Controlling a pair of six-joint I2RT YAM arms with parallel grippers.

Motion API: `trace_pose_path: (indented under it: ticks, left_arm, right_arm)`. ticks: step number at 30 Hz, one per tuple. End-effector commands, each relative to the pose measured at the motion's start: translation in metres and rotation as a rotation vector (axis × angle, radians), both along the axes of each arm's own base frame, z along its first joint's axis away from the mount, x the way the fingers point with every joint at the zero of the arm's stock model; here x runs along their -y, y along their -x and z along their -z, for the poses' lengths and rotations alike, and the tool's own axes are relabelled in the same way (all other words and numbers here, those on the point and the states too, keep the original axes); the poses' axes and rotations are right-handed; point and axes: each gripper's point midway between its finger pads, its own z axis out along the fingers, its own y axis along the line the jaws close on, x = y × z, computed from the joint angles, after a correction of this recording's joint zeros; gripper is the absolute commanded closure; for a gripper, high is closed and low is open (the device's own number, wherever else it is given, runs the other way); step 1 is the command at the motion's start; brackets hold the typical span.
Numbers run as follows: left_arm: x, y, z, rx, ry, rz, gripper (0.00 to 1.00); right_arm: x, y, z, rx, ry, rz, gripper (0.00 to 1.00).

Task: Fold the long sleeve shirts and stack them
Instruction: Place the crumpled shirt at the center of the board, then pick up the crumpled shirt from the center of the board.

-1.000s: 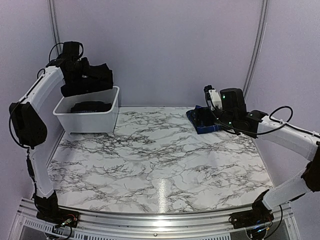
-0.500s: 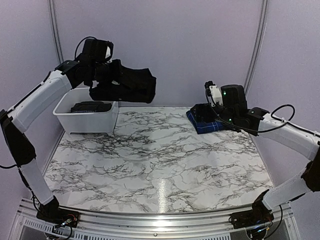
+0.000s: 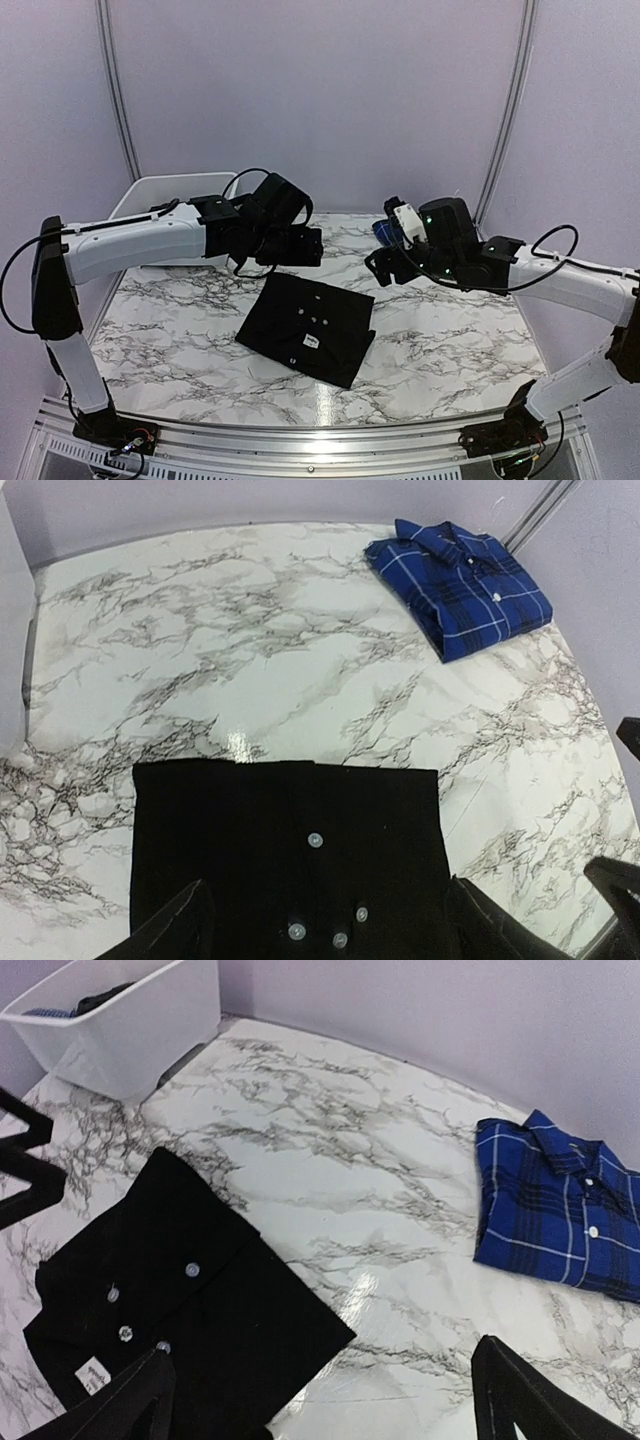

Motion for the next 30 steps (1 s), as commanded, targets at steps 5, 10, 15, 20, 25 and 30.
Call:
trace_pose_path:
  ticks: [5, 10, 15, 20, 25, 30]
  left_arm:
    - [-0.056, 0.022, 0.014, -0.12, 0.067, 0.033, 0.18]
    - [-0.088, 0.057, 0.058, -0.24, 0.028, 0.088, 0.18]
    - [-0.092, 0.089, 0.102, -0.385, 0.031, 0.142, 0.18]
    - [-0.095, 0.091, 0.126, -0.411, 0.01, 0.131, 0.17]
    - [-0.087, 0.089, 0.146, -0.444, 0.014, 0.131, 0.19]
    - [-0.076, 0.079, 0.153, -0.441, 0.025, 0.13, 0.34]
  right_arm:
    - [-0.045, 0.06, 0.048, -0.069, 0.117, -0.2, 0.09]
    - [-0.071, 0.106, 0.088, -0.15, 0.156, -0.32, 0.11]
    - [-0.092, 0.137, 0.118, -0.191, 0.204, -0.382, 0.13]
    - [-0.1, 0.142, 0.143, -0.225, 0.216, -0.381, 0.16]
    - [-0.108, 0.139, 0.16, -0.238, 0.229, -0.374, 0.21]
    - [-0.112, 0.128, 0.164, -0.224, 0.249, -0.314, 0.38]
